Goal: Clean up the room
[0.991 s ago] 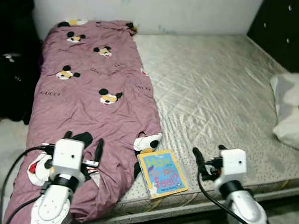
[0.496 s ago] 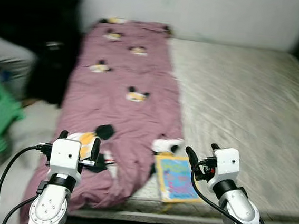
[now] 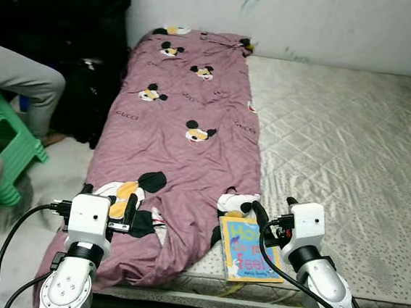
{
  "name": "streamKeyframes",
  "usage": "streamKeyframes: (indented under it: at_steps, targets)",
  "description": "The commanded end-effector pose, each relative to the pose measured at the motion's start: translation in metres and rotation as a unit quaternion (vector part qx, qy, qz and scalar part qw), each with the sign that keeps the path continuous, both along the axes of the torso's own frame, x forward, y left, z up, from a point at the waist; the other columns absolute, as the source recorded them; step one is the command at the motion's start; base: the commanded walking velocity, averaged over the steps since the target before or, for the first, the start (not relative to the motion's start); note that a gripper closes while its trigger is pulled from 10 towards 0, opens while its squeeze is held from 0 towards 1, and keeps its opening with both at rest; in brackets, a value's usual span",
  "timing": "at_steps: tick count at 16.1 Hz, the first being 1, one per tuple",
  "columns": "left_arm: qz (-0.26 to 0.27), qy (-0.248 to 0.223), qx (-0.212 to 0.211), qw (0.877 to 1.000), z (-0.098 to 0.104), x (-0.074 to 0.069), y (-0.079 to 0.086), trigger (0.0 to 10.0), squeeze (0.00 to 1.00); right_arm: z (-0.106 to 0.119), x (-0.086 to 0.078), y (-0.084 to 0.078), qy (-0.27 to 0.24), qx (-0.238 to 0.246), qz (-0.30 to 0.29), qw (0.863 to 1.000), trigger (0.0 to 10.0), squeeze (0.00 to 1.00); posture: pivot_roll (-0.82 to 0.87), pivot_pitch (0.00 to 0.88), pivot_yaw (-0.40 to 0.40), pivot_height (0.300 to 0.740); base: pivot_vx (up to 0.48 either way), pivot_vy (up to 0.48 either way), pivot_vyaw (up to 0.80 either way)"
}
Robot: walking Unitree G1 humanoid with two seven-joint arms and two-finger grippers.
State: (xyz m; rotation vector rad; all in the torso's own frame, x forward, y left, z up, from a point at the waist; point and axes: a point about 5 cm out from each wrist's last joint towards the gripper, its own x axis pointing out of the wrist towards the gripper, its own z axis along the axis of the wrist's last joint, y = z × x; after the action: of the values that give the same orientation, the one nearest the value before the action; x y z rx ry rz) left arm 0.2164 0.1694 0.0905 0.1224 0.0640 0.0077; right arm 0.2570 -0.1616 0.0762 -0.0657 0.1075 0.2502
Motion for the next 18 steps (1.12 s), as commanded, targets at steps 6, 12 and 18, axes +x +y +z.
streamKeyframes:
  at_steps: [6,12,18]
  targets:
    - [-0.004,0.002,-0.002,1.0,0.0011,0.0017,0.0008,10.0,0.0,0.0031,0.0032,-0.002,-0.009,0.004,-0.007,1.0,10.0,0.0,0.0,0.067,-0.033,0.74,0.0,-0.172,0.0]
    - [-0.004,-0.001,-0.004,1.0,0.002,0.0031,0.0005,10.0,0.0,0.0037,0.0049,-0.0031,-0.009,0.005,-0.01,1.0,10.0,0.0,0.0,0.073,-0.037,0.74,0.0,-0.318,0.0]
    - [-0.005,-0.001,-0.004,1.0,0.0023,0.0039,0.0002,10.0,0.0,0.0045,0.0057,-0.0033,-0.01,0.002,-0.009,1.0,10.0,0.0,0.0,0.078,-0.038,0.74,0.0,-0.318,0.0]
